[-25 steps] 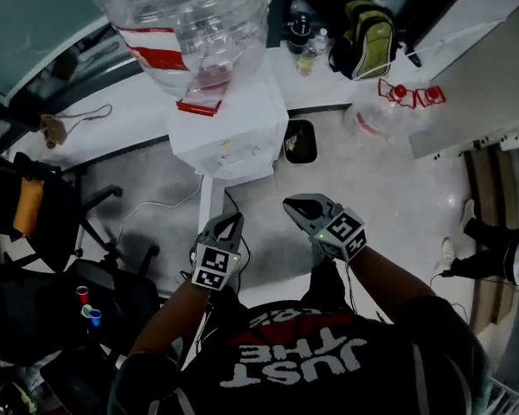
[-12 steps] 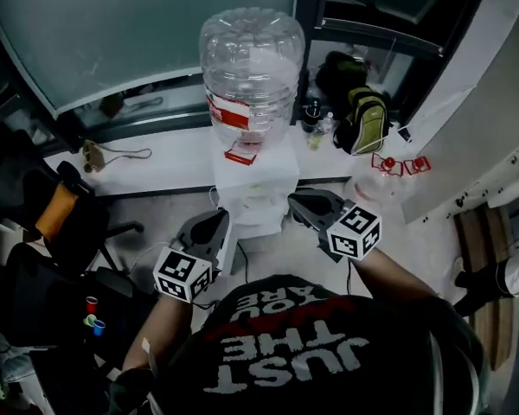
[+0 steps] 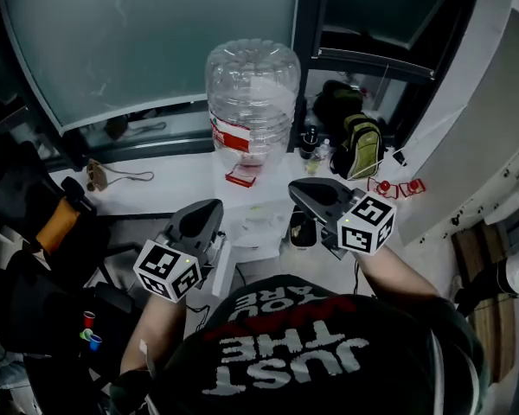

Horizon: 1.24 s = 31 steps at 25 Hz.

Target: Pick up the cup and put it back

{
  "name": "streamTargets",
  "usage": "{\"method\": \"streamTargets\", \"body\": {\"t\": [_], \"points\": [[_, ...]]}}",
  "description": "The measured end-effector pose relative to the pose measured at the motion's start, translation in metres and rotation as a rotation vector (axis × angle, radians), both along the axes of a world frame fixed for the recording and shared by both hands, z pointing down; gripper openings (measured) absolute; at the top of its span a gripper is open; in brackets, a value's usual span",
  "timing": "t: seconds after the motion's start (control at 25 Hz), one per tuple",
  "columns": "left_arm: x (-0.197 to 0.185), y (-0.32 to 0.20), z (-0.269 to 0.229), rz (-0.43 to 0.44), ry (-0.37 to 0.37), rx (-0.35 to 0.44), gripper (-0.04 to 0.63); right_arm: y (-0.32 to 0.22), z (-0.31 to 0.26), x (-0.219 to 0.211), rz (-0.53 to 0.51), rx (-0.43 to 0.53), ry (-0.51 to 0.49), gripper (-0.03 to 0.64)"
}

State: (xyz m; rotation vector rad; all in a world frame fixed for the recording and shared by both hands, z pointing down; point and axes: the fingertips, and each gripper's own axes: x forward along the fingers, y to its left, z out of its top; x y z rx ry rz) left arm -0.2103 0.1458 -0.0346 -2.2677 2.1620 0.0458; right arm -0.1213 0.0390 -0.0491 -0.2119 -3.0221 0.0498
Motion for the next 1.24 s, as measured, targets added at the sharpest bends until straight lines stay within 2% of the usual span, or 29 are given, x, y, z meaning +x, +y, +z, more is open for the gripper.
{"method": "streamTargets", "body": {"t": [0.28, 0.64, 1.24], "points": [[0.008, -0.007, 0.004, 0.031, -0.003, -0.017, 0.008, -0.004, -0.004, 0.007, -0.003, 0.012, -0.029, 0.032], [0.016, -0.011, 0.010, 0.059, -0.002, -0.035, 0.008, -0.003, 0.004, 0.012, 0.000, 0.037, -0.014, 0.032], [0.015, -0.007, 0.013, 0.055, 0.035, -0.031, 0.008, 0.005, 0.005, 0.013, -0.024, 0.040, -0.012, 0.032]]}}
